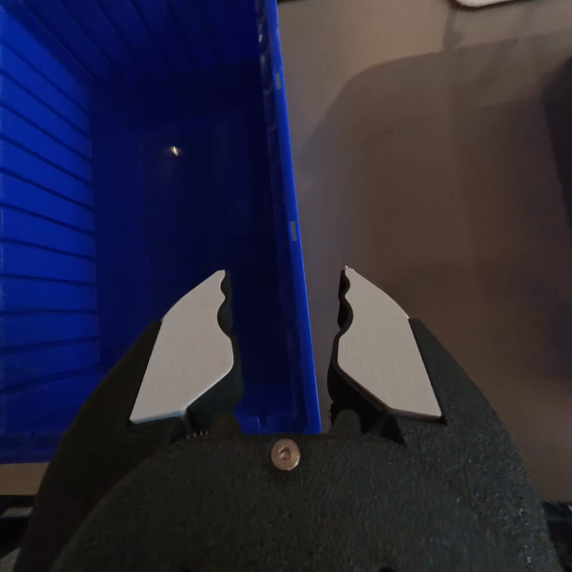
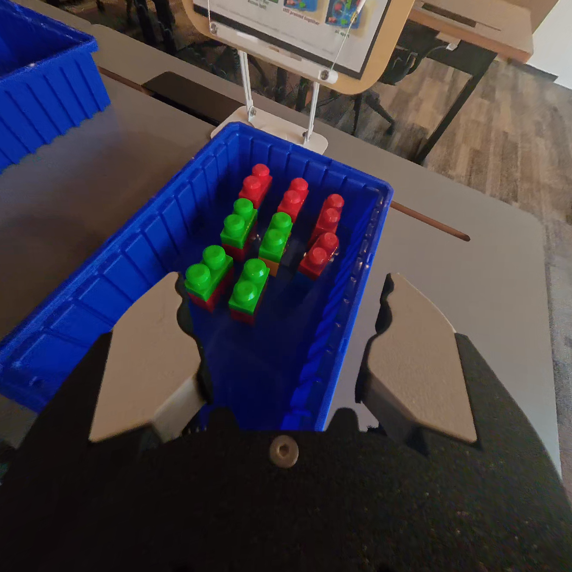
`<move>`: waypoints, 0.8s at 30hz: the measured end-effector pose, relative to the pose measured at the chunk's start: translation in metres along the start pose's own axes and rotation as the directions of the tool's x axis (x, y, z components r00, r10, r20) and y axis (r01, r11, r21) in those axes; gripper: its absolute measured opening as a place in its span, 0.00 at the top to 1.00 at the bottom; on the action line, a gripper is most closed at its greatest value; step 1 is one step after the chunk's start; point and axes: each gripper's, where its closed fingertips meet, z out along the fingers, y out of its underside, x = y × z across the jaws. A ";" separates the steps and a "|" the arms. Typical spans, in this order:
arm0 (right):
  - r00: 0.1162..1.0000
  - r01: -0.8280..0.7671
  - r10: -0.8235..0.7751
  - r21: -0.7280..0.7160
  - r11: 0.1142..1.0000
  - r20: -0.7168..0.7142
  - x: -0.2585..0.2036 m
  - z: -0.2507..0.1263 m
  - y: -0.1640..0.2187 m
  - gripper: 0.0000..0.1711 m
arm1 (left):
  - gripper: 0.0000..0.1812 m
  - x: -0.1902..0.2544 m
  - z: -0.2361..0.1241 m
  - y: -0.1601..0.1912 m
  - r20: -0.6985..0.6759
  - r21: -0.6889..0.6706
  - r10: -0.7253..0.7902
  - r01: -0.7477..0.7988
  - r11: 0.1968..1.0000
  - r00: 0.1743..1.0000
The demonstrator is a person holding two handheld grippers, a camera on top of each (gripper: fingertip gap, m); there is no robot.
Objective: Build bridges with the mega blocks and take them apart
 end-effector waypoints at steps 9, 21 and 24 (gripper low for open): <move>0.999 -0.047 0.046 0.012 0.999 0.023 0.017 0.002 0.020 0.32 | 0.68 0.001 0.047 0.016 -0.023 -0.186 -0.081 0.076 0.980 0.996; 0.998 -0.065 0.065 0.035 0.997 -0.004 0.029 -0.011 0.022 0.33 | 0.89 0.019 0.053 0.028 -0.006 -0.232 -0.077 0.074 0.970 0.997; 0.998 -0.067 0.067 0.041 0.997 -0.004 0.030 -0.014 0.022 0.33 | 0.89 0.034 0.052 0.027 -0.021 -0.224 -0.083 0.077 0.972 0.996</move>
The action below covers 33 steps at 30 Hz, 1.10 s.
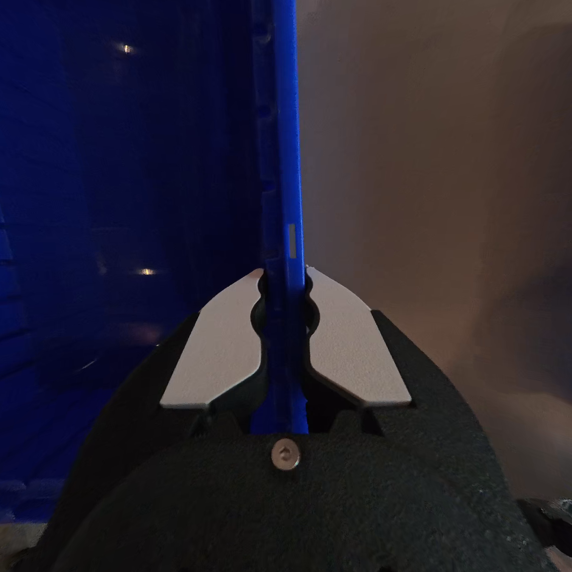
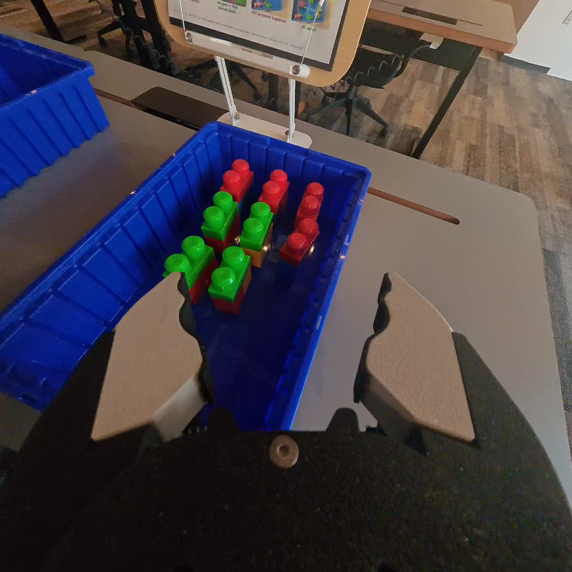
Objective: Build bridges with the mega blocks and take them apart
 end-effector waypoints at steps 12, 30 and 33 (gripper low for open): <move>0.999 -0.021 0.021 0.014 1.000 0.025 0.007 -0.004 0.004 0.34 | 0.89 0.070 -0.009 0.014 -0.038 0.019 -0.003 0.003 1.000 0.999; 0.994 -0.103 0.099 0.075 0.992 0.052 0.029 -0.017 0.006 0.35 | 0.86 0.192 -0.021 0.028 -0.147 0.039 0.133 -0.129 0.991 0.980; 0.994 -0.104 0.100 0.078 0.992 0.048 0.030 -0.019 0.006 0.35 | 0.86 0.206 -0.022 0.028 -0.154 0.042 0.143 -0.138 0.990 0.978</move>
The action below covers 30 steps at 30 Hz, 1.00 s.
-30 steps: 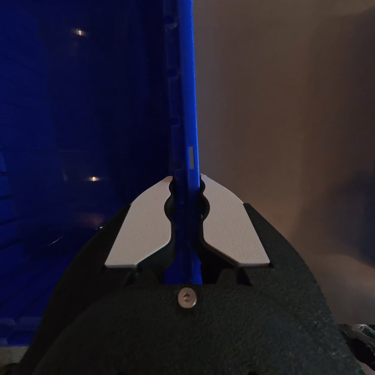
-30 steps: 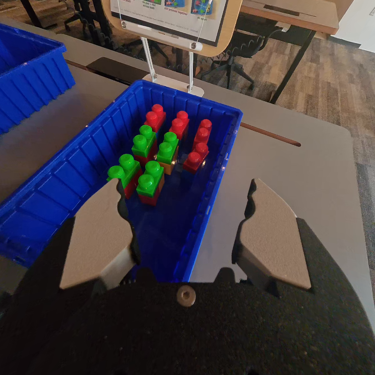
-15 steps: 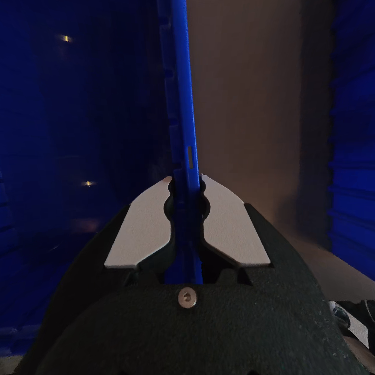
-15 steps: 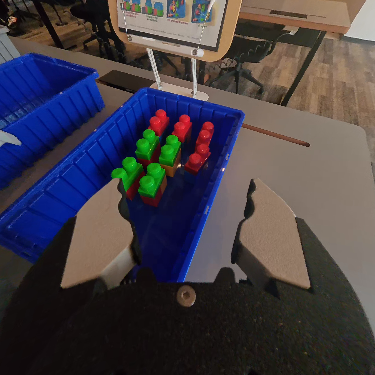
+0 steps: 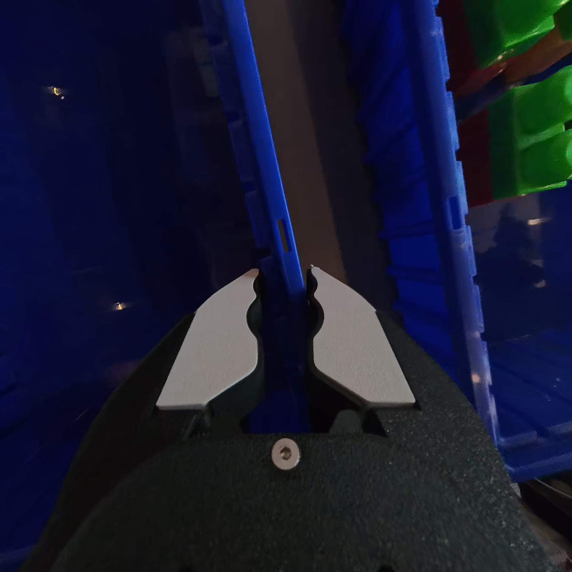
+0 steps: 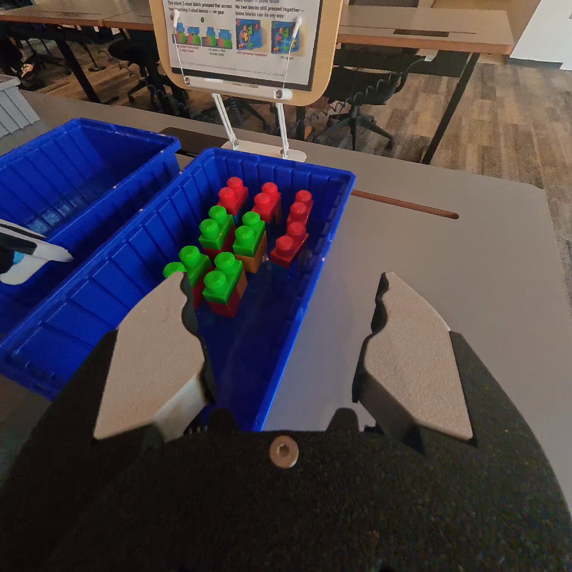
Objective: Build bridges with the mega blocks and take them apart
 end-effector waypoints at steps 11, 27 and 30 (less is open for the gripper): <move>1.000 -0.011 0.011 0.010 1.000 0.027 0.001 -0.001 0.000 0.35 | 0.85 0.033 0.003 -0.001 0.009 -0.021 0.059 -0.059 0.998 0.998; 1.000 0.002 -0.002 -0.002 1.000 0.024 -0.001 0.001 0.002 0.35 | 0.84 0.050 0.003 -0.001 -0.033 -0.009 0.062 -0.062 0.998 0.998; 1.000 0.004 -0.004 -0.012 1.000 0.017 0.001 0.001 0.004 0.35 | 0.84 0.051 0.003 -0.001 -0.044 -0.005 0.059 -0.059 0.998 0.997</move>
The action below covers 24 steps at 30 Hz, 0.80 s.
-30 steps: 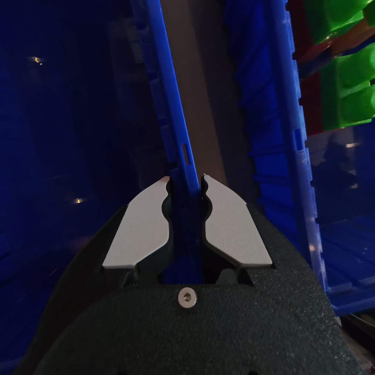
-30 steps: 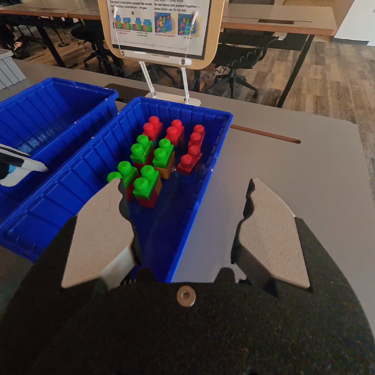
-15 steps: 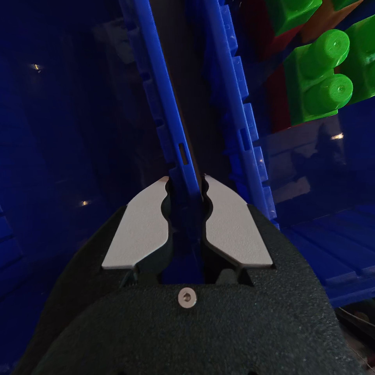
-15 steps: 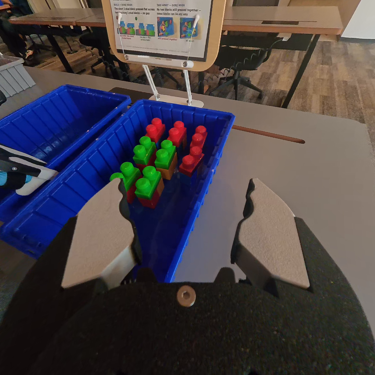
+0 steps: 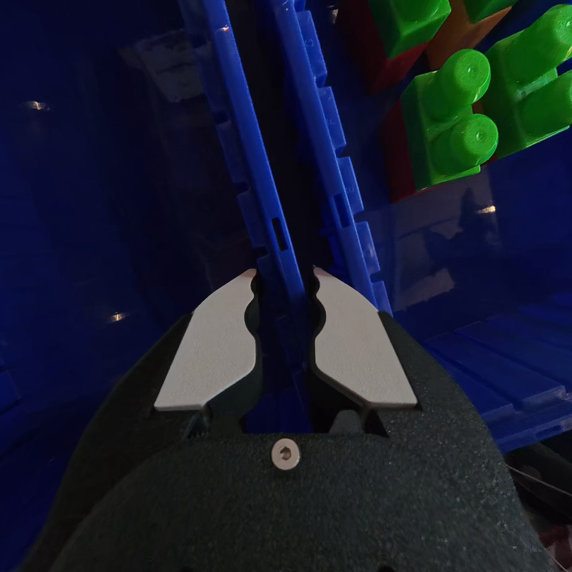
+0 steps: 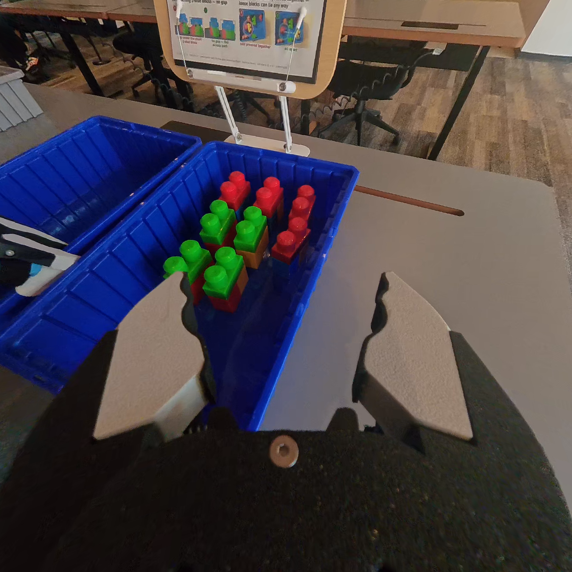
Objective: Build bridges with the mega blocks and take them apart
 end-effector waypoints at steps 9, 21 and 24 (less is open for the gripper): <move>1.000 0.002 -0.003 -0.014 1.000 -0.011 0.003 0.003 0.003 0.35 | 0.80 0.003 -0.013 -0.004 -0.033 0.038 0.022 -0.021 0.999 0.999; 0.999 0.019 -0.020 -0.027 0.999 -0.043 0.005 0.006 0.004 0.34 | 0.46 -0.008 -0.091 -0.054 0.145 0.435 0.104 -0.158 0.886 0.984; 0.998 0.022 -0.023 -0.023 0.999 -0.056 0.007 0.006 0.004 0.35 | 0.27 -0.006 -0.147 -0.086 0.271 0.711 0.112 -0.277 0.646 0.956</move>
